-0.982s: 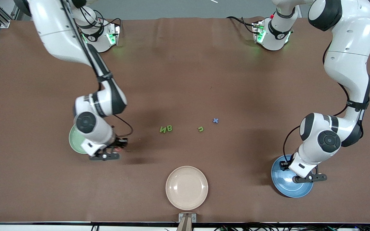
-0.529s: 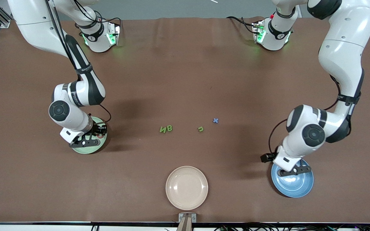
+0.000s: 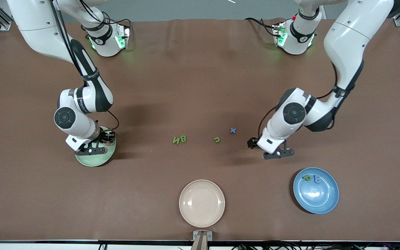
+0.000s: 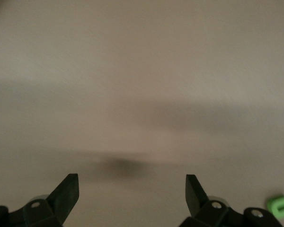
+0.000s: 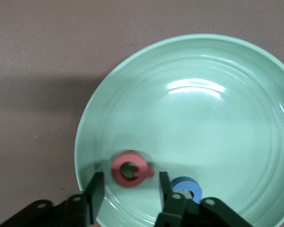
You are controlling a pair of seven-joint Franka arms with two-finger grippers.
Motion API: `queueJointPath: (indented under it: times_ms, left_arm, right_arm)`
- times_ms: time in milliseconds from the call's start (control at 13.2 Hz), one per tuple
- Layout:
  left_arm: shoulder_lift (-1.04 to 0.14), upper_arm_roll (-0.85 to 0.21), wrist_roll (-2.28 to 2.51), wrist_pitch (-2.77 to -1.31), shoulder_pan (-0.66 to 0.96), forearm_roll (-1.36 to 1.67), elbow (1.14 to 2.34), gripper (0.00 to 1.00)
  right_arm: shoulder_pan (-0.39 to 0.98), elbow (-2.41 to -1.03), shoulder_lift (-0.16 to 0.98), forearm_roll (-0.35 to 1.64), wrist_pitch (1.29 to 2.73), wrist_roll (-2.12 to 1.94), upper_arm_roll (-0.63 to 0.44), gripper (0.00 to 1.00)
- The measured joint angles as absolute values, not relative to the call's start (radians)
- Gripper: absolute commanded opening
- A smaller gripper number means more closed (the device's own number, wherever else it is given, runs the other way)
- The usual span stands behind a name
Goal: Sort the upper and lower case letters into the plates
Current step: 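Grasp the green N with the right gripper while the left gripper grasps x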
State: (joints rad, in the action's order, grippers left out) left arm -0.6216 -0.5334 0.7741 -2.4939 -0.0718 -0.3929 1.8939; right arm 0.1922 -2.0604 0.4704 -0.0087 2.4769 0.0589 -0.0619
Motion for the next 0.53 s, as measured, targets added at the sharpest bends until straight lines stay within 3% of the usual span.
queueJointPath:
  times_ms: [302,529]
  left_arm:
    - [-0.633,-0.533,0.781,-2.523,0.048,-0.408,1.929,0.8]
    - [-0.646,-0.53,0.783,-2.522,0.097,-0.409,1.931,0.65]
  right_arm:
    - [0.201,-1.963,0.455,0.023,2.363,0.095,-0.044,1.0]
    - [0.313,-1.897,0.454,0.06,2.341,0.294,-0.024,1.0]
